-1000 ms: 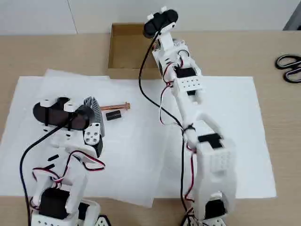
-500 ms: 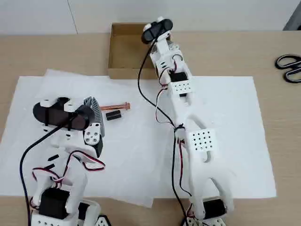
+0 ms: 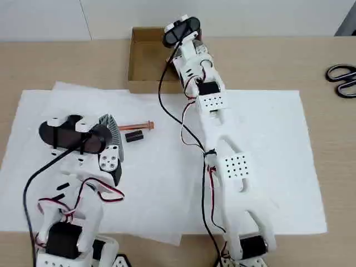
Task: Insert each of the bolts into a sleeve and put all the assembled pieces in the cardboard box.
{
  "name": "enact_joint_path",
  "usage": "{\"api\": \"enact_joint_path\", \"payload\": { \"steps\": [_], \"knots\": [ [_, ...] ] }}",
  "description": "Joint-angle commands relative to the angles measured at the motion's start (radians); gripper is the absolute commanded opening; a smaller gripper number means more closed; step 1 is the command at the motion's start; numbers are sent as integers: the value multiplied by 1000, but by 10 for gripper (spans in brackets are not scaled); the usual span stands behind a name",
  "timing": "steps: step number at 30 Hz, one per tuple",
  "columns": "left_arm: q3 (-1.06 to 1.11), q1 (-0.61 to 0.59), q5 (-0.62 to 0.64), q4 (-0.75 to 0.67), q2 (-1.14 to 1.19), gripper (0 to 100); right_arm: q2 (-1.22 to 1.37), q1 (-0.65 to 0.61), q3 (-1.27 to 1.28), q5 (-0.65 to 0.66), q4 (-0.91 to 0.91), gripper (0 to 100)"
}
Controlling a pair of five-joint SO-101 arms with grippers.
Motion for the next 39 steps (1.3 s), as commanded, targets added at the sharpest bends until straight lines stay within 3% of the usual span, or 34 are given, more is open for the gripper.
{"api": "enact_joint_path", "payload": {
  "steps": [1, 10, 15, 28, 39],
  "knots": [
    [-4, 5, 3, -23, -8, 6, -28, 1, -60, 6, 12, 191],
    [-4, 5, 3, -26, -8, 6, -31, -1, -100, 6, 41, 191],
    [-5, 5, 3, -26, -8, 6, -101, -25, -459, 0, 450, 191],
    [-4, 0, 5, -23, -9, 6, -530, -147, -456, -2, 1227, 191],
    [-7, 0, 5, -23, -14, 6, -816, -163, -454, -2, 1253, 191]
  ]
}}
